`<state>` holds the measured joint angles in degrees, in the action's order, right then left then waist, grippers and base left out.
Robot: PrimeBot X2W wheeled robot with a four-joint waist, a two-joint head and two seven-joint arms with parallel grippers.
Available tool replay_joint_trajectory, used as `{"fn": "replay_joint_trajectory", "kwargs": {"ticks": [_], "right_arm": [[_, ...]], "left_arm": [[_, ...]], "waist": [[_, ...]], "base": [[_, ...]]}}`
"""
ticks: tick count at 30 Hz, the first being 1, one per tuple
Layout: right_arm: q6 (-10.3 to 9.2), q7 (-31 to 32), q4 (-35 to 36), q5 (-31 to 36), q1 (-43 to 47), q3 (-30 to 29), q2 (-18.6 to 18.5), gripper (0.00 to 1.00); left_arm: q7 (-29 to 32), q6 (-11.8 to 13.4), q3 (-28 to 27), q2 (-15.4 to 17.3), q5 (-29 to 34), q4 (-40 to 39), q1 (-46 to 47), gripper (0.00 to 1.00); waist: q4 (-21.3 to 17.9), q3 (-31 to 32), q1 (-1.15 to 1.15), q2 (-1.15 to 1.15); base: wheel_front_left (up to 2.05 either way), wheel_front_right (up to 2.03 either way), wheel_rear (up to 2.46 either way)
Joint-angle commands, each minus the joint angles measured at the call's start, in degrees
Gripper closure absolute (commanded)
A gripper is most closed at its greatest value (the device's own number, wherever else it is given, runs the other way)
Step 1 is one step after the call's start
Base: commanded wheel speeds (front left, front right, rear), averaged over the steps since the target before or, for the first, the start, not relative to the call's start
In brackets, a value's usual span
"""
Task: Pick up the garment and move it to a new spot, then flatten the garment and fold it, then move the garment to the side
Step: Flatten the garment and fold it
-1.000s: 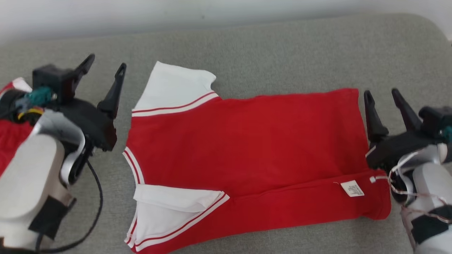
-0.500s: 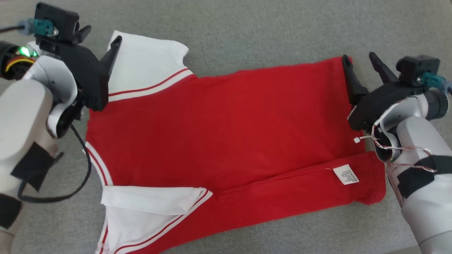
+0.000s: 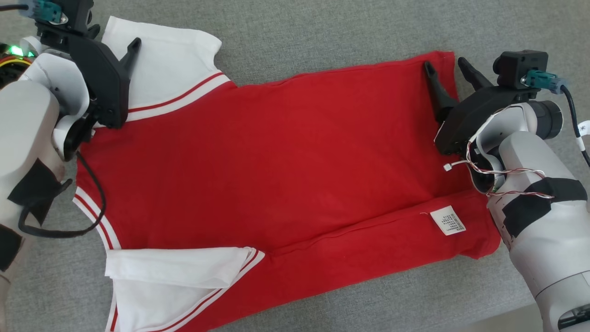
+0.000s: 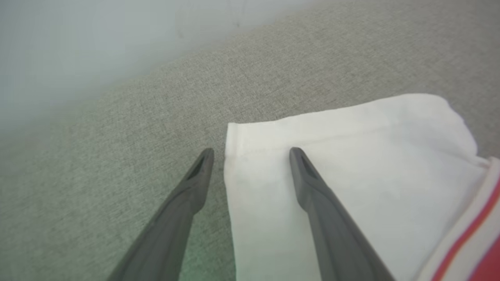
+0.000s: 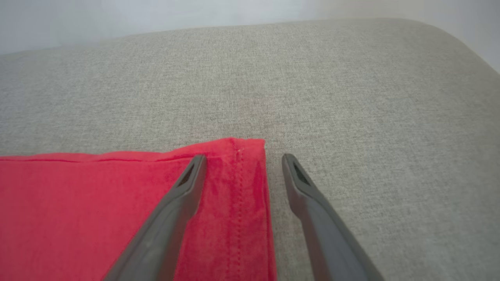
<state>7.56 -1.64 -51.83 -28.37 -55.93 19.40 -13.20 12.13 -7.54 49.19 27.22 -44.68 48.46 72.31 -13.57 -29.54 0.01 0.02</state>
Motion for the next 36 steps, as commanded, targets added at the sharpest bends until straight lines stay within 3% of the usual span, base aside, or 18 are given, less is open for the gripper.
{"fn": "replay_joint_trajectory", "kwargs": {"ticks": [1, 8, 9, 10, 11, 12, 13, 14, 23, 36], "right_arm": [[-0.16, -0.52, -0.39, -0.66, -0.64, 0.70, 0.27, 0.00], [-0.16, -1.13, -1.40, -2.71, -1.85, 3.38, 0.36, 0.00], [-0.16, -1.25, -1.63, -2.91, -2.14, 3.78, 0.51, 0.06], [-0.16, -1.39, -1.85, -3.18, -2.48, 4.16, 0.67, 0.43], [-0.16, -1.43, -2.13, -3.40, -2.78, 4.52, 0.79, 0.67], [-0.16, -1.50, -2.41, -3.57, -3.10, 4.84, 0.83, 0.86], [-0.16, -1.81, -2.64, -3.82, -3.47, 5.17, 0.90, 1.00], [-0.16, -2.10, -2.90, -4.02, -3.77, 5.45, 0.93, 1.00], [-0.16, -6.34, -5.60, -6.14, -2.40, 7.01, -0.92, 1.00], [-0.16, -12.19, -0.69, -12.13, 8.35, 9.72, -6.26, 1.00]], "left_arm": [[-0.60, 0.11, 0.85, 0.21, 0.28, 0.91, 1.32, 0.00], [-1.41, 0.11, 2.85, -0.32, -3.26, 2.93, 2.41, 0.00], [-1.16, 0.11, 3.37, -0.42, -3.60, 3.16, 2.54, 0.00], [-0.98, 0.10, 3.65, -0.53, -3.99, 3.45, 2.70, 0.00], [-1.01, 0.10, 4.03, -0.63, -4.28, 3.75, 2.87, 0.00], [-1.31, 0.10, 4.41, -0.77, -4.77, 3.91, 3.07, 0.35], [-1.88, 0.10, 4.69, -0.92, -5.16, 3.93, 3.25, 0.91], [-2.62, 0.11, 4.98, -1.03, -5.49, 3.94, 3.42, 1.00], [-11.89, 0.11, 7.20, -2.10, -9.15, 1.26, 2.55, 1.00], [-24.38, 0.25, 9.63, 1.41, -14.06, -13.20, -10.02, 1.00]], "waist": [[-0.14, -0.05, -0.01, -0.02], [-0.39, -0.36, -0.01, -0.02], [-0.45, -0.56, -0.01, -0.02], [-0.52, -0.77, -0.01, -0.02], [-0.57, -0.94, -0.01, -0.02], [-0.58, -1.09, -0.01, -0.02], [-0.56, -1.21, -0.01, -0.02], [-0.50, -1.22, -0.01, -0.02], [2.03, 2.88, -0.01, -0.02], [7.41, 11.83, -0.01, -0.02]], "base": [[0.00, 0.00, 0.00], [0.00, 0.00, 0.00], [0.00, 0.00, 0.00], [0.00, 0.00, 0.00], [0.00, 0.00, 0.00], [0.00, 0.00, 0.00], [0.00, 0.00, 0.00], [0.00, 0.00, 0.00], [0.00, 0.00, 0.00], [0.00, 0.00, 0.00]]}}
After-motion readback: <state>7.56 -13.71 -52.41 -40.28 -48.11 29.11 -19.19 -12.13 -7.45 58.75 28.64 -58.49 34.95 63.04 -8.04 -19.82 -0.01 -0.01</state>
